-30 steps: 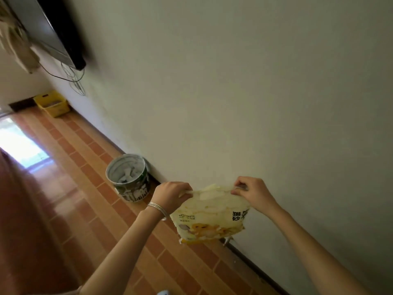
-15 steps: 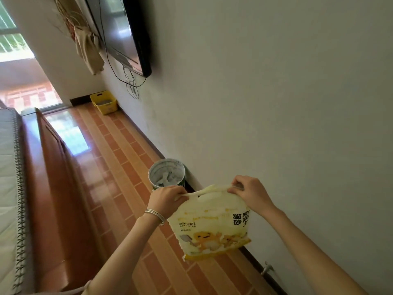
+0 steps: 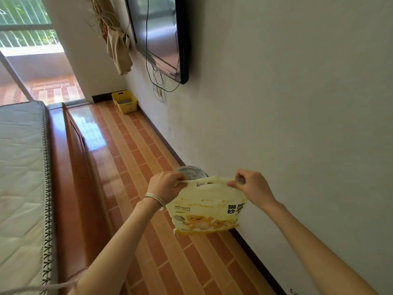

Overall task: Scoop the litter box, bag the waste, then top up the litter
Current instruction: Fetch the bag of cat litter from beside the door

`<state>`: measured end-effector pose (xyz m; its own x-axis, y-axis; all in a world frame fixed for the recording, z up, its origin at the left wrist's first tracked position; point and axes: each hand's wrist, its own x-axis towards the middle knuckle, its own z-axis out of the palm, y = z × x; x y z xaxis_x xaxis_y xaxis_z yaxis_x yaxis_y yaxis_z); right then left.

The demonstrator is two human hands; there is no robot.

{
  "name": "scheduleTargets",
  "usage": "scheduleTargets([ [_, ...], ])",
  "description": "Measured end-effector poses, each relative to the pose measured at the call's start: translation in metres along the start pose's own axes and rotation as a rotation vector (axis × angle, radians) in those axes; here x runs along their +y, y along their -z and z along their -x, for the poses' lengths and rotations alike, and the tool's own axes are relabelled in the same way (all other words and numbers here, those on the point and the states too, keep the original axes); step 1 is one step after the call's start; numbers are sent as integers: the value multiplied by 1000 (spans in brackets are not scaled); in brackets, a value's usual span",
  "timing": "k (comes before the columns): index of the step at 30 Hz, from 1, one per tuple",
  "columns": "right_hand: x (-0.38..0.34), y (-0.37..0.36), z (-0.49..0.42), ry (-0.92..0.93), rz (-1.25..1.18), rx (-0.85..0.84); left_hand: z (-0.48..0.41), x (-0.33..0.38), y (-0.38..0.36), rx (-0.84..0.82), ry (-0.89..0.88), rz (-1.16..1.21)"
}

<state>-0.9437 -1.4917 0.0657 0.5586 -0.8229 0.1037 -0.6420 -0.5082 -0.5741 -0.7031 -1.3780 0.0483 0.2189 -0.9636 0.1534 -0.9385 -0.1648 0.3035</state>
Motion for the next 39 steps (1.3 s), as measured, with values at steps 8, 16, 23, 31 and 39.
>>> scheduleTargets([
  [8, -31, -29, -83, 115, 38, -113, -37, -73, 15, 23, 108, -22],
  [16, -50, -66, -206, 231, 100, -198, -109, -150, 28, -2, 218, -65],
  [23, -73, -86, -315, 452, 386, -177, -173, -212, 44, 38, 291, -69],
  [31, -117, -118, -397, 535, 362, -162, -219, -280, 62, 82, 352, -56],
  [39, -184, -177, -477, 582, 322, -104, -258, -379, 95, 136, 374, -23],
])
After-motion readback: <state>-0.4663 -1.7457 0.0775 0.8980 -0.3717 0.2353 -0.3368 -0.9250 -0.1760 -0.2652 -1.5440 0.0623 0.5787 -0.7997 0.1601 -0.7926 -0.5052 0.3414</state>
